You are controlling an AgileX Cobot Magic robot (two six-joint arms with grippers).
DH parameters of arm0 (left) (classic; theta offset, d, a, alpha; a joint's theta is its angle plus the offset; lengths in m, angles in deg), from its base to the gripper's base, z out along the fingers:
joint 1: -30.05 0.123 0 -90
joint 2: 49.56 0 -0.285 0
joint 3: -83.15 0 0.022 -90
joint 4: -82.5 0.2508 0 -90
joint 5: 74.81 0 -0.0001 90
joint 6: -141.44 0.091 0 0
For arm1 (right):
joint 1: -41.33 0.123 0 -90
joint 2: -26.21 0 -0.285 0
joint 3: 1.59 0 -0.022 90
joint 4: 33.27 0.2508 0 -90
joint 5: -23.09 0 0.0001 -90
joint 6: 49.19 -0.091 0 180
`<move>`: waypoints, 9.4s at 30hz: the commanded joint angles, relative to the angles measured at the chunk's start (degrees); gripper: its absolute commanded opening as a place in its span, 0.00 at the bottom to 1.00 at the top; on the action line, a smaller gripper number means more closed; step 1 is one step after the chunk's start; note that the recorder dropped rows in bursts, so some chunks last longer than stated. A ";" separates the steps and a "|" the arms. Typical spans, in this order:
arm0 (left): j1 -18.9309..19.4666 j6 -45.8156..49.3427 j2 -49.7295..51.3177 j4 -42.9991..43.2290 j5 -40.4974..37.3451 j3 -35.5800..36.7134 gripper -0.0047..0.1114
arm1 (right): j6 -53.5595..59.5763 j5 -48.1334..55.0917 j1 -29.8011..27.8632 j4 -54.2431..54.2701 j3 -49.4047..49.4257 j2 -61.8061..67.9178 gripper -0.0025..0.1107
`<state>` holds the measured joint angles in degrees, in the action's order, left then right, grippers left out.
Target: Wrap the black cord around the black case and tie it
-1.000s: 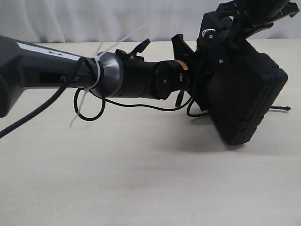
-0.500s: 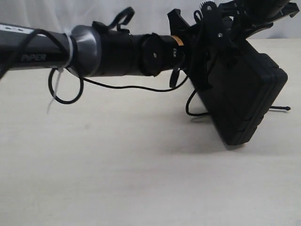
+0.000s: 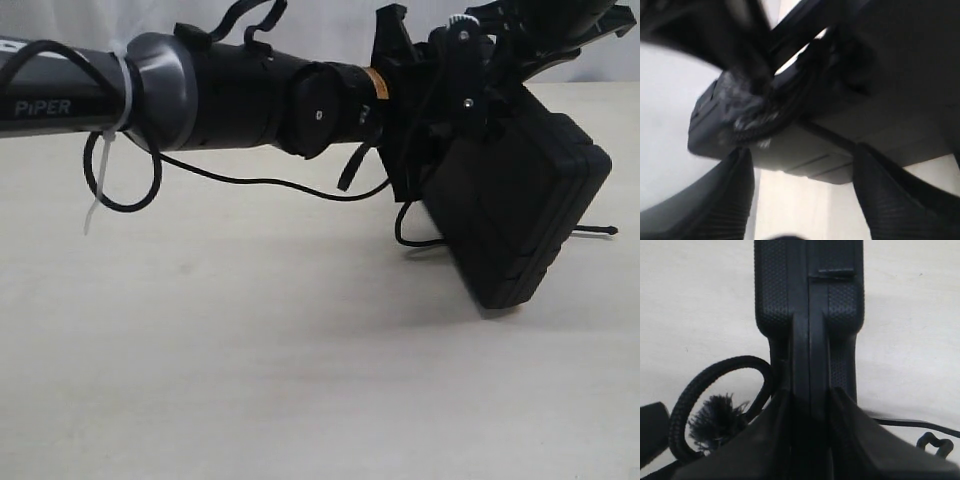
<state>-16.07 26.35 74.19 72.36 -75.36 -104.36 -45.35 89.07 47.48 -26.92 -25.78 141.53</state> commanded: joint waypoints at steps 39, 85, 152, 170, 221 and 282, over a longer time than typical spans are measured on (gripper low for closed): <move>0.69 -4.29 -3.66 -1.84 3.38 -0.07 0.04 | 0.43 1.29 0.02 0.50 1.15 0.70 0.06; -3.24 -22.92 5.20 15.62 18.93 -0.07 0.04 | 0.43 1.29 0.02 0.50 1.15 0.70 0.06; 1.17 52.39 -6.92 -73.51 -17.92 19.64 0.33 | -1.70 -2.34 -4.55 0.65 10.82 -4.35 0.54; 1.08 54.98 0.02 -72.91 -12.80 13.90 0.04 | -4.60 -32.31 -16.75 11.06 22.22 12.91 0.50; 1.08 53.59 -3.13 -73.38 -9.53 8.74 0.14 | 6.22 -32.72 -16.75 14.79 22.11 11.77 0.45; 1.08 54.99 -2.14 -75.68 18.15 13.78 0.53 | -5.27 -28.10 -20.48 4.97 16.26 11.60 0.44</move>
<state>-14.86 81.39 72.11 -1.55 -57.31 -90.64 -45.52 60.03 28.62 -19.54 -9.66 150.52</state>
